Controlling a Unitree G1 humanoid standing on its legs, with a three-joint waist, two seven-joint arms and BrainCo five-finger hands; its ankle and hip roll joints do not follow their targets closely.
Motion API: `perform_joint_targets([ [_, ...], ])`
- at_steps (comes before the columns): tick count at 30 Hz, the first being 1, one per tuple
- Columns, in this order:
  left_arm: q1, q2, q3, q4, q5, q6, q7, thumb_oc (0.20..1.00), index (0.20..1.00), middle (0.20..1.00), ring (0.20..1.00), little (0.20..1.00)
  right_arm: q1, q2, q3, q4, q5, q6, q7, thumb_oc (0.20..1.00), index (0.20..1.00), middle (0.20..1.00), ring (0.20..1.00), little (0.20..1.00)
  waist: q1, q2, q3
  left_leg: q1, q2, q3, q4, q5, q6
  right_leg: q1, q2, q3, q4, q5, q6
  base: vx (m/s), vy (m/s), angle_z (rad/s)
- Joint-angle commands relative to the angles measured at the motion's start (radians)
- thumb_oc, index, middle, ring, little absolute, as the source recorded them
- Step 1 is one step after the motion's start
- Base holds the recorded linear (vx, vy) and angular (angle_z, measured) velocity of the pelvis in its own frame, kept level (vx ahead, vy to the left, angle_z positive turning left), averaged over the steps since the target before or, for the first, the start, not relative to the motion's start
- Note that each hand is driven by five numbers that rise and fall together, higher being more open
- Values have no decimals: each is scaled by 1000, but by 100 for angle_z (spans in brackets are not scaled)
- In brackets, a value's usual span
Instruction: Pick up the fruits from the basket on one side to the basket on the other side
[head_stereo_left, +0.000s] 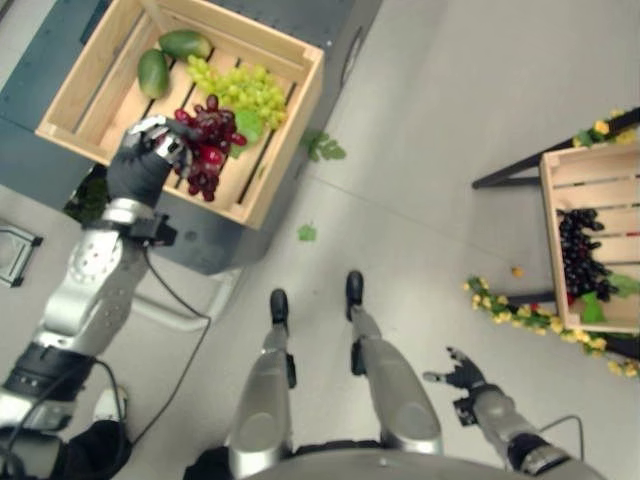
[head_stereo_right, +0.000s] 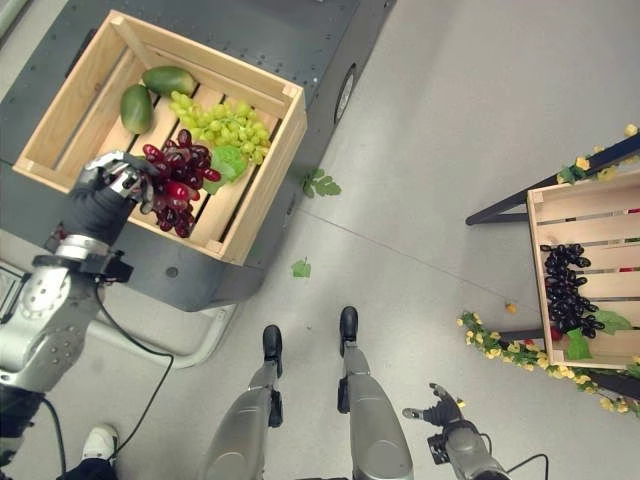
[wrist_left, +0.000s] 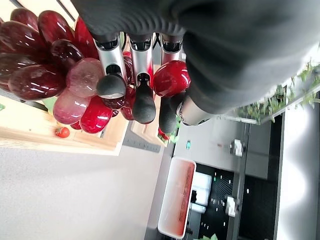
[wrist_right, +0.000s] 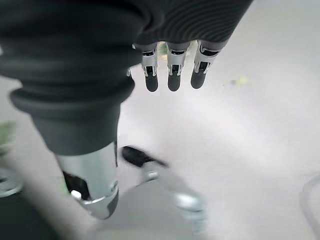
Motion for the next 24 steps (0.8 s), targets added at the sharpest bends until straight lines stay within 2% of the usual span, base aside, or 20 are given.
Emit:
perform_joint_targets([
  [1, -17, 44, 45, -80, -50, -93, -46, 200, 200, 200, 200, 200, 18, -58, 40, -148, 43, -54, 25, 1000, 1000, 1000, 1000, 1000, -3, 30, -95, -47, -45, -33, -8, 21, 49, -28, 3, 8, 89, -78, 82, 6, -5, 4],
  [2, -17, 44, 45, -79, -50, -93, -46, 200, 200, 200, 200, 200, 18, -58, 40, -148, 43, -54, 25, 1000, 1000, 1000, 1000, 1000, -3, 30, -96, -47, -45, -33, -8, 21, 49, -28, 3, 7, 89, -78, 82, 20, -5, 6],
  [3, -22, 70, 16, -82, -69, -96, -56, 200, 200, 200, 200, 200, -4, -78, 60, -284, 80, -81, 30, 1000, 1000, 1000, 1000, 1000, 2, 32, -104, -30, -46, -35, -18, 22, 49, -13, 0, 2, 85, -80, 85, 15, 0, 6],
  [5, -23, 70, 14, -81, -69, -96, -56, 200, 200, 200, 200, 200, -4, -78, 59, -284, 81, -81, 30, 1000, 1000, 1000, 1000, 1000, 3, 33, -103, -29, -46, -35, -18, 22, 49, -12, 0, 1, 84, -80, 85, 9, 0, 5],
  [6, -21, 77, 6, -87, -73, -98, -59, 200, 200, 200, 200, 200, -26, -93, 74, -393, 90, -93, 34, 1000, 1000, 1000, 1000, 1000, 7, 35, -104, -17, -45, -38, -22, 21, 50, -1, 0, -1, 84, -85, 86, -2, 0, 10],
  [7, -21, 78, 7, -87, -73, -98, -60, 200, 200, 200, 200, 200, -26, -93, 73, -394, 90, -93, 34, 1000, 1000, 1000, 1000, 1000, 7, 34, -106, -20, -46, -38, -22, 24, 49, -4, 0, -1, 83, -82, 86, 3, -2, 11],
  [10, -39, 88, -35, -89, -78, -96, -67, 200, 200, 200, 200, 200, -109, -114, 112, -559, 105, -113, 24, 1000, 1000, 1000, 1000, 1000, 18, 37, -126, -8, -48, -44, -29, 27, 52, 9, 0, -6, 76, -85, 85, 5, -5, 4],
  [18, -108, 70, -102, -69, -61, -101, -41, 200, 200, 200, 200, 200, -247, -102, 185, -717, 160, -103, 10, 1000, 1000, 1000, 1000, 1000, 31, 38, -145, -8, -47, -52, -33, 31, 55, 10, 0, -6, 74, -84, 82, -4, -2, 1],
  [24, -153, 59, -133, -54, -46, -108, -22, 200, 200, 200, 200, 200, -385, -69, 244, -716, 167, -94, -17, 1000, 1000, 1000, 1000, 1000, 43, 42, -152, -14, -47, -55, -31, 34, 57, 4, 0, -8, 76, -81, 80, 0, 0, 0],
])
